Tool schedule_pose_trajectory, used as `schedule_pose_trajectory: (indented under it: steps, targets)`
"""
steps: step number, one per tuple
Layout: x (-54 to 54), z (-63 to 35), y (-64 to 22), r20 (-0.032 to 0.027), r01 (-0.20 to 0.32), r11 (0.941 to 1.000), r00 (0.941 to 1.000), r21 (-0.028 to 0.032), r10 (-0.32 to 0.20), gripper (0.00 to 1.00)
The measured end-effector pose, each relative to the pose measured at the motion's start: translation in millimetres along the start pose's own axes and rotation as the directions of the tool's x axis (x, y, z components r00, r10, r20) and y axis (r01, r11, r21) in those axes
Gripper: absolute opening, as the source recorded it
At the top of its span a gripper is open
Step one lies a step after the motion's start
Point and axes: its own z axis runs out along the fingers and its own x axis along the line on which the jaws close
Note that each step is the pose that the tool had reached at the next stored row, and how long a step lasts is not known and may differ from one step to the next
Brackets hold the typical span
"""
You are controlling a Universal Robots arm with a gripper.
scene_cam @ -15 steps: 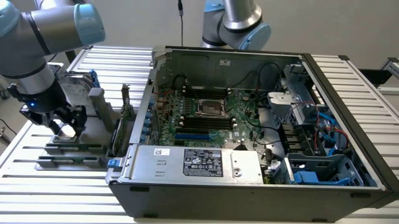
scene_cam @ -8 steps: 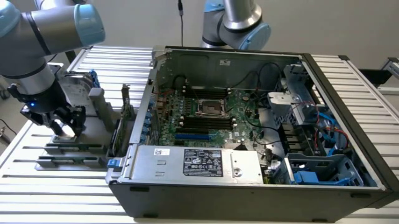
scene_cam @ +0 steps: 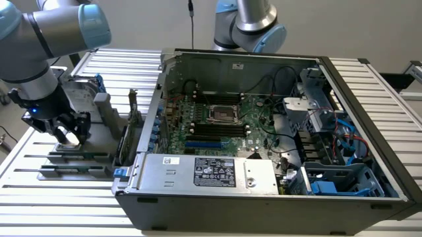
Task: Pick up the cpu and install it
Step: 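Pick up the cpu and move it towards the insertion slot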
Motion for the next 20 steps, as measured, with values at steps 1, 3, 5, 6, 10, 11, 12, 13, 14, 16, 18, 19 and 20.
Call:
schedule_pose_trajectory:
  steps: [1, 3, 5, 6, 10, 11, 12, 13, 14, 16, 18, 19, 20]
  targets:
    - [0.0, 0.0, 0.0, 0.0, 0.0, 1.0, 1.0, 0.0001, 0.0, 0.55]
    - [0.0, 0.0, 0.0, 0.0, 0.001, 1.0, 1.0, 0.0001, -0.001, 0.55]
    - [0.0, 0.0, 0.0, -0.0001, 0.001, 1.0, 1.0, 0.0001, -0.001, 0.55]
    - [0.0, 0.0, 0.0, -0.0001, 0.002, 1.0, 1.0, 0.0001, -0.002, 0.55]
    - [-0.1, -0.1, 0.0, 0.0, 0.003, 1.0, 1.0, 0.0001, -0.003, 0.55]
    - [-0.1, -0.4, 0.0, 0.0003, 0.003, 1.0, 1.0, 0.0, -0.003, 0.55]
    - [-0.1, -1.0, 0.1, 0.0004, 0.003, 1.0, 1.0, -0.0001, -0.003, 0.55]
    - [0.0, -2.3, 0.1, 0.0, 0.003, 1.0, 1.0, 0.0002, -0.003, 0.55]
    - [0.1, -3.9, 0.1, -0.0001, 0.004, 1.0, 1.0, 0.0001, -0.004, 0.55]
    - [0.2, -7.4, 0.3, 0.0, 0.004, 1.0, 1.0, 0.0001, -0.004, 0.55]
    - [0.4, -11.7, 0.4, -0.0002, 0.004, 1.0, 1.0, 0.0002, -0.004, 0.55]
    - [0.5, -14.1, 0.5, -0.0001, 0.004, 1.0, 1.0, 0.0002, -0.004, 0.55]
    - [0.6, -17.0, 0.7, -0.0002, 0.004, 1.0, 1.0, 0.0002, -0.004, 0.55]
